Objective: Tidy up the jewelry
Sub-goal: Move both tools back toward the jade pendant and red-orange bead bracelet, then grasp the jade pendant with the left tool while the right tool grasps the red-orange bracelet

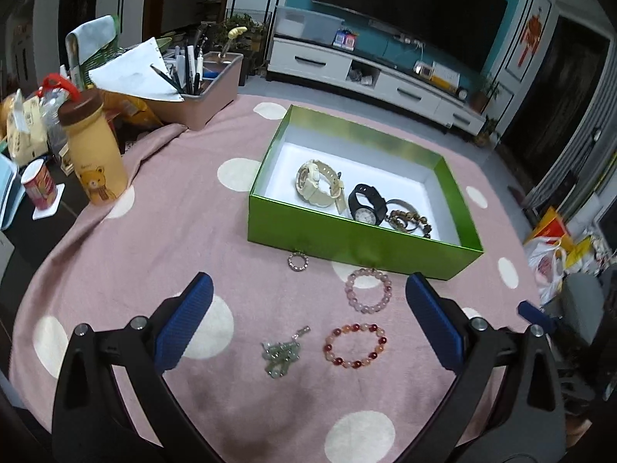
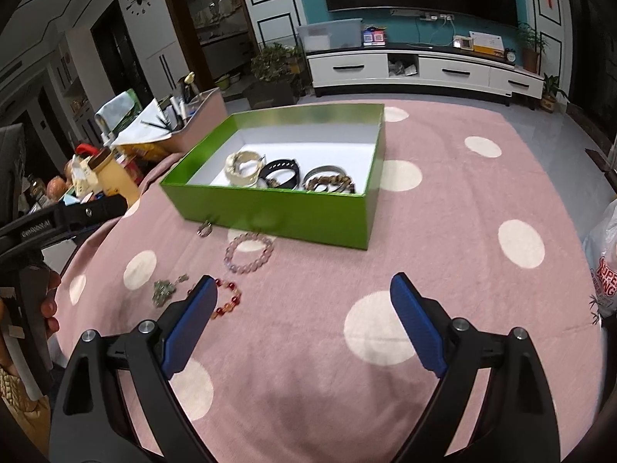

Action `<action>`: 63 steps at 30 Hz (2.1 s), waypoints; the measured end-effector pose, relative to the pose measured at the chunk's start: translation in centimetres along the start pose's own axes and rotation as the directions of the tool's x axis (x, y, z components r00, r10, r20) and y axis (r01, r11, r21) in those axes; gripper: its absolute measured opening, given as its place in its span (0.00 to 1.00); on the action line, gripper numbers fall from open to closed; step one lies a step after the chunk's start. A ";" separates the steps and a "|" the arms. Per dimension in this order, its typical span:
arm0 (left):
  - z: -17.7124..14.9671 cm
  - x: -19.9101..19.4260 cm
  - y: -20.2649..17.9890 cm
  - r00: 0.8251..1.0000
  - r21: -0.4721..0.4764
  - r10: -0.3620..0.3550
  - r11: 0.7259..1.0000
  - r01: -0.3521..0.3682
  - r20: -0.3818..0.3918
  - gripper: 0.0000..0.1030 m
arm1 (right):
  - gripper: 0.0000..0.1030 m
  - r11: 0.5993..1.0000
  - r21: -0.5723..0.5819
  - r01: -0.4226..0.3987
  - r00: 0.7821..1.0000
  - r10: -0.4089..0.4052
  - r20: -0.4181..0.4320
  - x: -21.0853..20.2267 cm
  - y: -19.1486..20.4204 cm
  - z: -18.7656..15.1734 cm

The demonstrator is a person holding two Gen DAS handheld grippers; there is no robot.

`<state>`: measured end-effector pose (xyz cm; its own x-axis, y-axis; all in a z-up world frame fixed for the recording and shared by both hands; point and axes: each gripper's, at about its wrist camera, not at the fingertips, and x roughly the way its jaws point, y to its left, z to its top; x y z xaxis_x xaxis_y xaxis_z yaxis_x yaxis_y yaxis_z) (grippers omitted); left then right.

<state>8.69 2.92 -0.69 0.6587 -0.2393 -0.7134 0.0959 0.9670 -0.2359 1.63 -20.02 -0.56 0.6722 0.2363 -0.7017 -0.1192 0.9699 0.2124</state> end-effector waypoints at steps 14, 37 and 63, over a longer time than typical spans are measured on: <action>-3.1 2.6 0.0 0.973 0.259 0.207 0.950 -0.176 -0.098 0.98 | 0.89 0.997 -0.049 -0.065 0.993 0.060 -0.100 3.6 3.1 -1.6; -6.4 6.8 1.4 0.988 0.246 0.083 0.968 -0.049 -0.129 0.47 | 0.40 0.978 -0.207 -0.002 0.988 -0.031 -0.152 10.5 7.4 -2.2; -6.4 5.7 0.2 0.992 0.258 0.064 0.965 -0.034 -0.107 0.18 | 0.07 0.978 -0.204 0.031 0.995 -0.049 -0.085 7.7 7.3 -1.1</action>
<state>7.75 1.15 -9.01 0.5800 -0.1850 -0.7933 0.2629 0.9643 -0.0327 5.13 -11.10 -5.14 0.6124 0.1924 -0.7668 -0.2452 0.9683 0.0471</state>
